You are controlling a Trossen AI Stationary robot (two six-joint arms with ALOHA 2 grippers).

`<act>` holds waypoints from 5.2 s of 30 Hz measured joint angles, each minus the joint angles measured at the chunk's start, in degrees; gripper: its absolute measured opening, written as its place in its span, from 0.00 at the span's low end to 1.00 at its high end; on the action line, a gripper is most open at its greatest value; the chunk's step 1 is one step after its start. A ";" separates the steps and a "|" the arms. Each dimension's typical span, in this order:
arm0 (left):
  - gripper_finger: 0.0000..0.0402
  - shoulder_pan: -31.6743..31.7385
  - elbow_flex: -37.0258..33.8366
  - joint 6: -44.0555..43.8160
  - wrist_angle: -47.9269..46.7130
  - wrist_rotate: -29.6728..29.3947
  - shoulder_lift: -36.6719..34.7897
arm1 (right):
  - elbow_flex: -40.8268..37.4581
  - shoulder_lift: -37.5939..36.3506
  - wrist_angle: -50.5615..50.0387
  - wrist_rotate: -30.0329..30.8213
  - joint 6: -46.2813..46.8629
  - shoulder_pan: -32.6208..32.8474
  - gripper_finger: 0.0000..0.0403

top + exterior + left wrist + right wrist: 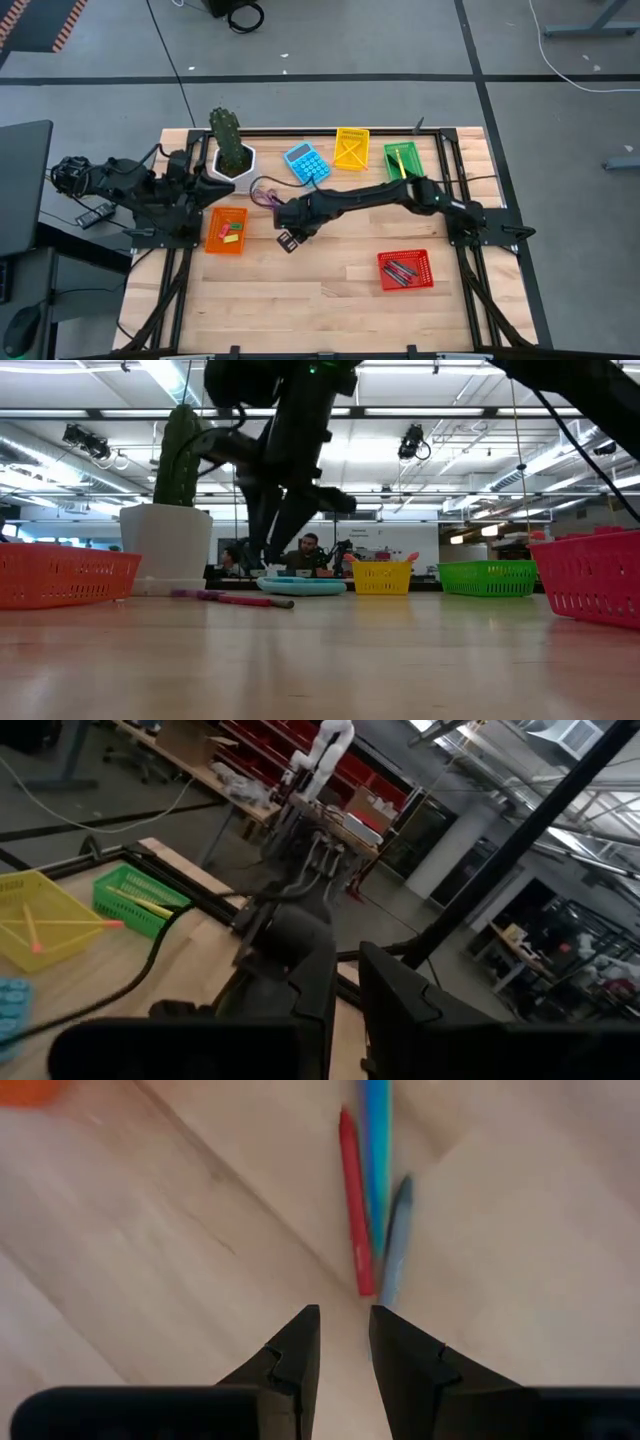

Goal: Sort crayons/erasers/pens/pencils in bins
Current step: Put the gray crayon into the red bin, then put the red crayon into the red bin

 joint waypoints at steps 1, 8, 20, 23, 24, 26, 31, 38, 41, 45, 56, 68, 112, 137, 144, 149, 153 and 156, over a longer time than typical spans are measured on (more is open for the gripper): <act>0.14 0.00 0.00 0.01 0.02 0.48 0.00 | 0.00 0.72 0.03 -0.64 0.55 0.17 0.24; 0.12 0.00 0.00 -0.04 -0.74 5.06 0.04 | 0.00 3.93 -0.29 -1.95 3.48 1.11 0.24; 0.11 0.00 0.00 -1.60 -0.79 7.23 0.06 | -1.11 4.16 -2.14 0.72 6.07 0.69 0.24; 0.10 0.00 0.00 -1.61 -0.77 7.23 0.08 | -1.11 4.16 -1.94 1.32 6.19 0.71 0.24; 0.10 0.00 0.00 -1.62 -0.78 7.23 0.09 | -1.12 4.16 -1.98 1.34 6.14 0.71 0.24; 0.10 0.00 0.00 -1.62 -0.76 7.23 0.13 | -2.16 4.06 -0.95 1.44 6.03 0.71 0.24; 0.10 0.00 0.00 -1.97 -0.76 7.21 0.13 | -5.78 3.64 0.65 -0.54 5.88 0.71 0.23; 0.07 0.02 0.00 -4.09 -0.76 7.22 0.13 | -6.80 3.55 1.34 0.24 5.54 0.84 0.16; 0.07 0.02 0.00 -4.19 -0.76 7.21 0.13 | -6.81 3.62 1.26 0.27 4.79 0.82 0.12; 0.07 0.02 0.00 -4.35 -0.76 7.20 0.13 | -6.84 3.69 1.25 0.29 3.60 0.82 0.10; 0.04 0.04 0.00 -4.39 -0.77 7.16 0.13 | -7.29 0.66 -1.95 1.79 -0.31 0.82 0.09; 0.03 0.04 0.00 -3.90 -0.96 7.14 0.15 | -7.06 -8.77 -13.94 2.50 -0.03 1.78 0.09; 0.10 0.00 0.04 -11.55 -2.24 -14.90 4.33 | -76.14 -55.71 11.37 -7.38 22.24 31.94 0.09; 0.10 0.02 0.02 -13.52 4.69 -14.73 12.03 | -83.79 -54.97 24.88 -4.52 18.34 28.82 0.20; 0.11 0.02 0.02 -12.32 4.55 -13.72 12.00 | -79.29 -55.82 23.23 -6.42 18.25 28.80 0.24; 0.13 0.07 0.02 -10.53 4.27 -8.39 12.11 | -73.70 -56.01 17.18 -6.20 17.20 28.21 0.24; 0.14 0.09 0.02 -10.37 2.52 -6.83 12.13 | -68.94 -56.01 18.21 0.18 16.08 25.92 0.24; 0.14 0.09 0.02 -10.37 1.16 -6.81 12.13 | -66.04 -55.86 23.26 6.67 11.82 22.74 0.24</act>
